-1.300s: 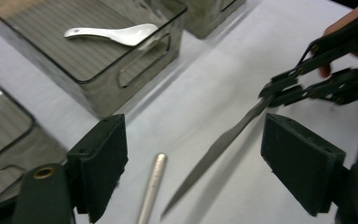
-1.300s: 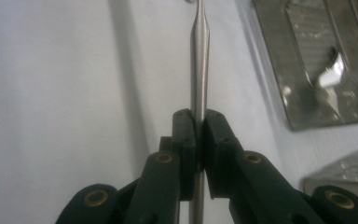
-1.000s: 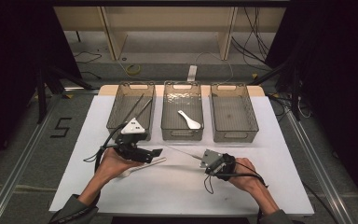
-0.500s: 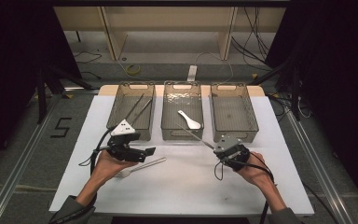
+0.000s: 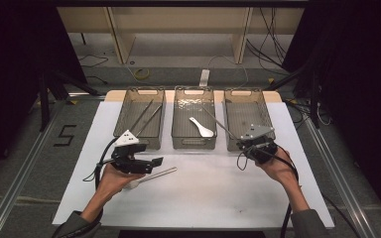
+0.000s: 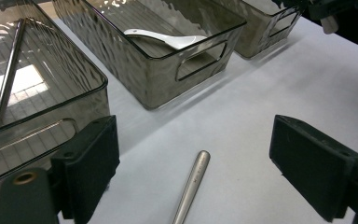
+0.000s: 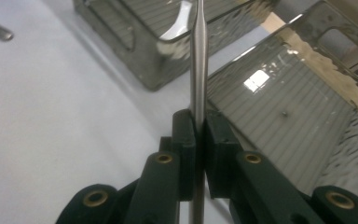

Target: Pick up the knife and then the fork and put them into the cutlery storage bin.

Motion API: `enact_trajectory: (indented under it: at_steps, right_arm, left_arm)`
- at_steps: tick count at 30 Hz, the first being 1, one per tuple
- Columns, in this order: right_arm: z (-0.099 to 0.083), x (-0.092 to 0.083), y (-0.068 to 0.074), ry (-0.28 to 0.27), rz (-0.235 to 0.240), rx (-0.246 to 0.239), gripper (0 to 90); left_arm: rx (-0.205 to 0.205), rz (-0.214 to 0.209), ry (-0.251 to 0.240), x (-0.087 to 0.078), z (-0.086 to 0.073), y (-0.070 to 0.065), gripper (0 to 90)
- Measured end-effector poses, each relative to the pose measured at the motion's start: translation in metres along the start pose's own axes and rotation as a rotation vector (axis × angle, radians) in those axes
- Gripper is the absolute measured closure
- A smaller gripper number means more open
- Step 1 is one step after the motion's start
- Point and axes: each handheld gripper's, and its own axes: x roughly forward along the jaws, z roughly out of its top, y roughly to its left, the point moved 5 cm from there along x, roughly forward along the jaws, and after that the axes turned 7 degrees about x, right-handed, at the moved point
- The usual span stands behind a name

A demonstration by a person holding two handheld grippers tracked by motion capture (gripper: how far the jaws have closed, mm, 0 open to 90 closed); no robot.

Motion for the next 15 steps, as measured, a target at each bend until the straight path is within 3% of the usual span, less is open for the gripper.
enact_trajectory:
  at_steps: [8, 15]
  right_arm:
    - [0.019, 0.003, -0.022, 0.000, -0.025, 0.067, 84.6]
    - [0.032, 0.011, -0.040, 0.008, -0.050, 0.128, 84.6]
  left_arm:
    - [0.000, -0.007, -0.043, -0.003, 0.002, -0.001, 12.9]
    - [0.014, -0.007, -0.032, 0.000, 0.000, -0.003, 11.8]
